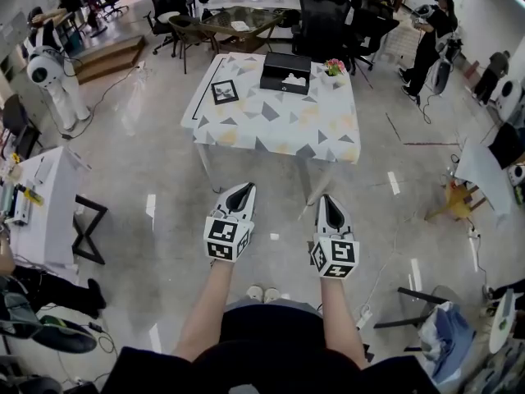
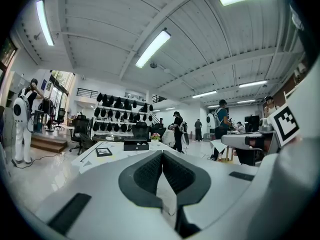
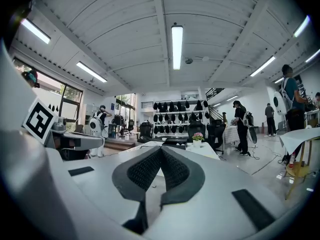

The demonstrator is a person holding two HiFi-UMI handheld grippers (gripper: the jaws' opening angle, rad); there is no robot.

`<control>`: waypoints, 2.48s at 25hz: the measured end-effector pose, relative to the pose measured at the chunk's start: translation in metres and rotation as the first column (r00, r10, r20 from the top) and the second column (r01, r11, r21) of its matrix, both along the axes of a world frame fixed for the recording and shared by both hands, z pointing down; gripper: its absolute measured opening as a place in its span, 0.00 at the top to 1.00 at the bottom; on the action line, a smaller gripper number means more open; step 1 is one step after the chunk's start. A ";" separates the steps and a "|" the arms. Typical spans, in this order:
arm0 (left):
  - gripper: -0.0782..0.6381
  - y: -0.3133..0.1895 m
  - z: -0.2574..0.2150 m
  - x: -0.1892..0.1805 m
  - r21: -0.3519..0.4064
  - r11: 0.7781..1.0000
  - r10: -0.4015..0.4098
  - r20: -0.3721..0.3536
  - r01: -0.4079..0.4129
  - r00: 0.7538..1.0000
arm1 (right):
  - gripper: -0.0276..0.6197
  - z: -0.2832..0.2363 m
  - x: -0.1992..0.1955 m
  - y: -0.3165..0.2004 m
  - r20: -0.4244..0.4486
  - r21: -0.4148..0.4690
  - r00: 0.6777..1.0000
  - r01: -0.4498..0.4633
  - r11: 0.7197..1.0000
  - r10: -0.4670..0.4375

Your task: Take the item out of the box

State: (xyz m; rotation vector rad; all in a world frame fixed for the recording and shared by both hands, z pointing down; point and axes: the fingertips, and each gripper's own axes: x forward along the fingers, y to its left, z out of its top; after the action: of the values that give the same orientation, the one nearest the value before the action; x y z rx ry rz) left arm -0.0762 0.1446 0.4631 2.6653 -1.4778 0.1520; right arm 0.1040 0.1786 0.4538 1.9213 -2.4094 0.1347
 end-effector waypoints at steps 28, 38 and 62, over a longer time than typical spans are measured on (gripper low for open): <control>0.63 -0.014 -0.001 0.010 0.006 0.996 0.086 -0.052 -0.086 0.995 | 0.95 0.003 -0.003 -0.016 -0.033 -0.019 0.999 -0.009 1.000 0.008; 0.53 -0.020 0.004 0.000 0.011 0.996 0.094 -0.039 -0.094 0.995 | 0.95 0.001 -0.010 -0.019 -0.027 -0.007 0.999 -0.038 0.999 0.037; 0.52 -0.059 0.005 -0.011 0.039 0.991 0.129 -0.039 -0.128 0.991 | 0.95 0.000 -0.003 -0.046 -0.015 0.032 0.993 -0.120 0.992 0.121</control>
State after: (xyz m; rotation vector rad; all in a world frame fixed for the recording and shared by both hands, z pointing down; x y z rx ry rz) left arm -0.0869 0.0854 0.4684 2.7748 -1.3098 0.0792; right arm 0.1008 0.1330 0.4538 2.0729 -2.2982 0.0865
